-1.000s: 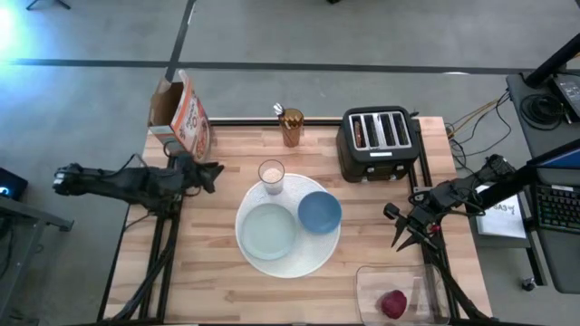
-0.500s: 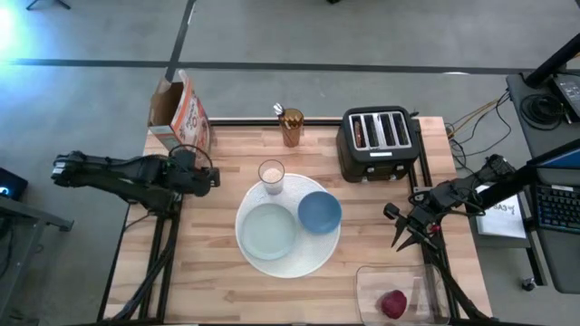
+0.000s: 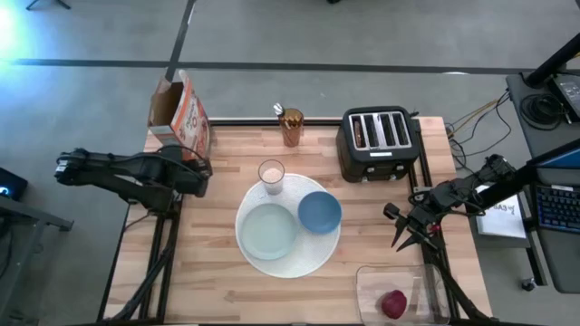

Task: Arrange a breakfast setting
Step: Pour the cereal into the bowl

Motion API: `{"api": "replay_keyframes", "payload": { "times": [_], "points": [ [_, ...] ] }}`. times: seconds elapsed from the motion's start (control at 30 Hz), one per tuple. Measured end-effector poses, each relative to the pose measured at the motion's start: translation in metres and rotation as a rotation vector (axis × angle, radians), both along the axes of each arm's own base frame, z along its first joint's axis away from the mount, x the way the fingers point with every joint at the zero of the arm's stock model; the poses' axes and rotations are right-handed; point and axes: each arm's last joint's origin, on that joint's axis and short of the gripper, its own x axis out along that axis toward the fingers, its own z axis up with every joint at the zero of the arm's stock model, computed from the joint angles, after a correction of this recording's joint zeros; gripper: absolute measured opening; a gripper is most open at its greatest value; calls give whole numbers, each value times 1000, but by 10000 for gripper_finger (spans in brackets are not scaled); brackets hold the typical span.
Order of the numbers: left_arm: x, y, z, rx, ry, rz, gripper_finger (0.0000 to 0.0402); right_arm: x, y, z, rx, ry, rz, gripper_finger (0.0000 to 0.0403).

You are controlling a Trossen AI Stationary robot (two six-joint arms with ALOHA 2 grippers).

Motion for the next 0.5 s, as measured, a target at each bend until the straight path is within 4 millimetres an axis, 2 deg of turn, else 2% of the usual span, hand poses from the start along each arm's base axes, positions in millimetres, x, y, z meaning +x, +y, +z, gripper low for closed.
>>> {"api": "replay_keyframes", "payload": {
  "times": [0.23,0.5],
  "points": [
    [9,-1,-8,24,55,10,159,0,0,0,0,0,0,68],
    [16,-1,-14,49,77,43,217,0,0,0,0,0,0,68]
  ]
}}
